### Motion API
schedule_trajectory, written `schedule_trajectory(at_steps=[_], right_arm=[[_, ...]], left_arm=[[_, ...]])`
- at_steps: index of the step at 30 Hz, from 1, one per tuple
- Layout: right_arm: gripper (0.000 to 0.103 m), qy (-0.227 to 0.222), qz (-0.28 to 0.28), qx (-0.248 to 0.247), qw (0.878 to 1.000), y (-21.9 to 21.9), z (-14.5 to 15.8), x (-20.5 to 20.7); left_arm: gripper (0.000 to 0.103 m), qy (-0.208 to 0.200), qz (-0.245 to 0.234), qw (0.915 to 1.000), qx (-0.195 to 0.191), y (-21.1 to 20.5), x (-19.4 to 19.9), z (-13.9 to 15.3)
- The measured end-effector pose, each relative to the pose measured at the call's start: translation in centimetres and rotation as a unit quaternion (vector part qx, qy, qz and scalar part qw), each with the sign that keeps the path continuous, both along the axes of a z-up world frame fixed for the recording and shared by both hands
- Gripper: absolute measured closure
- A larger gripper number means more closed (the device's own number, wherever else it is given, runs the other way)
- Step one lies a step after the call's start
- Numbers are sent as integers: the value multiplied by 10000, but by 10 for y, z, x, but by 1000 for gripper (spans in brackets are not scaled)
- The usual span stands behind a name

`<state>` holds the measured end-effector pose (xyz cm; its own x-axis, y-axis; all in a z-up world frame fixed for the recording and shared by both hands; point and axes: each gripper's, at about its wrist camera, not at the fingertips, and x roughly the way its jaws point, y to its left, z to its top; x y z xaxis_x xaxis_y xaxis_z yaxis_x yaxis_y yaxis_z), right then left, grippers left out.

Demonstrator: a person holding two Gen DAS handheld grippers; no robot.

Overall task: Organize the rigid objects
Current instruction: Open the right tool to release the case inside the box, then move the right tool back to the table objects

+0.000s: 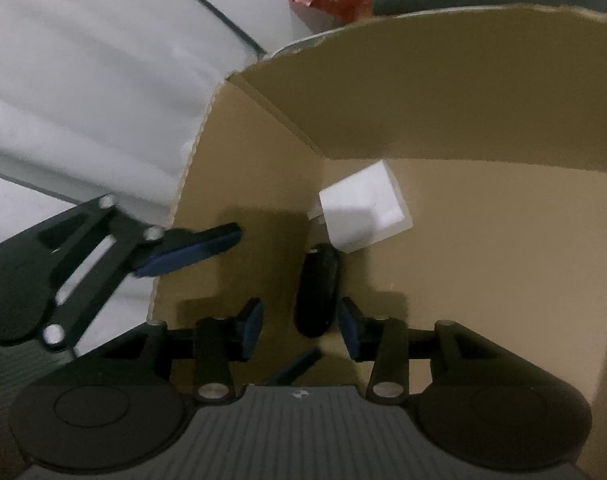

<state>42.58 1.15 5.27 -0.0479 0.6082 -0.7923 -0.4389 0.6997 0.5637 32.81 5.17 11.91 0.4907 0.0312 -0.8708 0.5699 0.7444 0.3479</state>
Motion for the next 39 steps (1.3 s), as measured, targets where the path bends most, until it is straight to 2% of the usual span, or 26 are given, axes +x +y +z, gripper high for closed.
schedule_trajectory(at_steps=[3,7,13,16,21,26,29,31,33,37,39], right_arm=[[59,-67,-166,71,9998,-11,11,-5],[59,-141,-317,365,9987,-32,35,-12],[59,-395,-273,784,9958,-55,80,-29],[59,-511,-238,1092,9924,-72,101,-46],[58,-717,-23,1614,9843,-104,126,-89],[58,-1260,275,2075,9697,-152,139,-146],[51,-1783,140,2160,9599,-191,141,-178],[51,-1955,11,2078,9584,-215,133,-192],[51,-2067,-136,1948,9587,-236,122,-201],[52,-2579,-897,1976,9415,-283,97,-219],[52,-2822,-1104,1880,9343,-298,82,-230]], left_arm=[[35,-215,44,9995,-211,0,-19,17],[35,-754,272,9952,-558,4,-48,45],[35,-1572,786,9735,-1465,9,-122,83],[35,-1947,673,9600,-1898,6,-167,92],[35,-2340,517,9435,-2290,-10,-229,89],[35,-2458,424,9237,-2907,-30,-280,68],[35,-2509,403,9109,-3251,-45,-298,43],[36,-2586,270,9093,-3249,-61,-307,24],[41,-2608,89,9127,-3144,-72,-303,7],[48,-2576,25,9130,-3164,-98,-298,-24],[51,-2556,29,9134,-3169,-107,-288,-37]])
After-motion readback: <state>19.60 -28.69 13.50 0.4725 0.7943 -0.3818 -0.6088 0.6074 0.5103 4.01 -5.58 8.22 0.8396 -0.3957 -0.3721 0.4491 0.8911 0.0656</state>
